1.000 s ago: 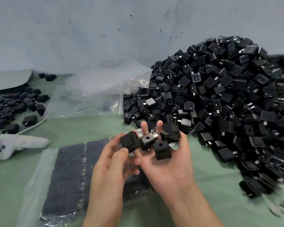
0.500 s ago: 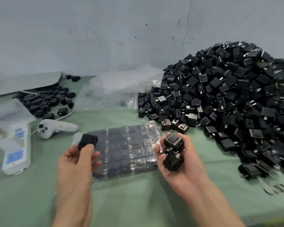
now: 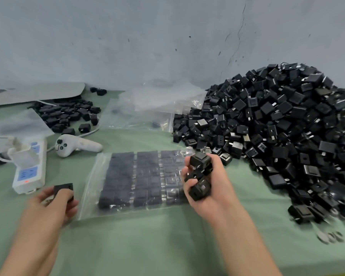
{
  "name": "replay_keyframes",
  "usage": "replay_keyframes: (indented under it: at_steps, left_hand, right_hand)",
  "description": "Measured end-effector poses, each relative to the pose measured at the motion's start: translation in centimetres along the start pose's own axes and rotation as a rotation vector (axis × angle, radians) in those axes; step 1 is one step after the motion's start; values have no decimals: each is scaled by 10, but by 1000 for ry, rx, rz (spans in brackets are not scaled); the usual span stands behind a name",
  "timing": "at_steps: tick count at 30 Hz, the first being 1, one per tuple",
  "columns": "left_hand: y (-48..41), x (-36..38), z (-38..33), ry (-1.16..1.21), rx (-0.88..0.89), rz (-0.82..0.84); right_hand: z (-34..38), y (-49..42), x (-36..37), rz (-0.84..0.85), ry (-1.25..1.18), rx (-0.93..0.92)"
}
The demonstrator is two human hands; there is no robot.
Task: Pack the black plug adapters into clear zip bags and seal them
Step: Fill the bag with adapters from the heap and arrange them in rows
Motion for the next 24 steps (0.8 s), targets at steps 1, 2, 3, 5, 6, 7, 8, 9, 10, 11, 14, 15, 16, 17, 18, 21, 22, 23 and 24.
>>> replay_keyframes:
  at_steps: [1,2,3,5,6,7,8,9,10,11,14,15,16,17,18,21,22,23,24]
  left_hand:
    - [-3,0,3,-35,6,18]
    - [-5,-1,5,-68,19,32]
    - [-8,-1,5,-96,32,42]
    - [-12,0,1,-138,53,58]
    - [-14,1,0,-143,56,75]
    - [-16,2,-1,-128,46,93]
    - [-19,5,-1,-99,24,113]
    - [-21,9,-1,-62,-5,129]
    - [-22,14,-3,-28,-32,139]
    - [-24,19,-5,1,-51,145]
    - [-32,32,-12,81,-117,143]
    - [-35,35,-14,120,-152,140]
    - [-39,38,-16,165,-190,139]
    - [-42,39,-19,211,-224,143]
    - [-46,40,-19,250,-255,153]
    - [-54,40,-20,314,-360,206]
    - [-55,39,-18,318,-391,232]
    - [-57,38,-16,306,-410,256]
    - [-58,37,-14,277,-416,279]
  right_hand:
    - [4,-3,1,-24,39,-42]
    - [8,-6,3,-59,78,-82]
    - [13,-9,4,-101,118,-122]
    - [25,-15,7,-184,217,-207]
    - [31,-18,8,-223,289,-247]
    - [37,-21,10,-269,382,-283]
    - [43,-23,11,-327,495,-320]
    - [48,-25,10,-404,633,-367]
    - [53,-26,7,-496,788,-424]
    - [57,-27,2,-596,945,-489]
    - [68,-27,-16,-908,1356,-645]
    - [71,-26,-22,-1006,1458,-658]
    - [73,-26,-26,-1090,1545,-658]
    - [74,-26,-30,-1154,1617,-652]
    - [75,-26,-32,-1198,1676,-641]
    - [75,-30,-37,-1241,1783,-600]
    - [76,-31,-37,-1247,1798,-598]
    - [77,-31,-36,-1257,1813,-601]
    - [77,-31,-35,-1264,1836,-603]
Point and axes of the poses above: each hand's wrist, its own y-axis away from the middle knuckle, its own x-axis out of the palm, z = x × y, the point moved 1 cm from there along -y, towards the middle knuckle, and after that the axes turned 13 degrees about x, right-handed, at the moved point
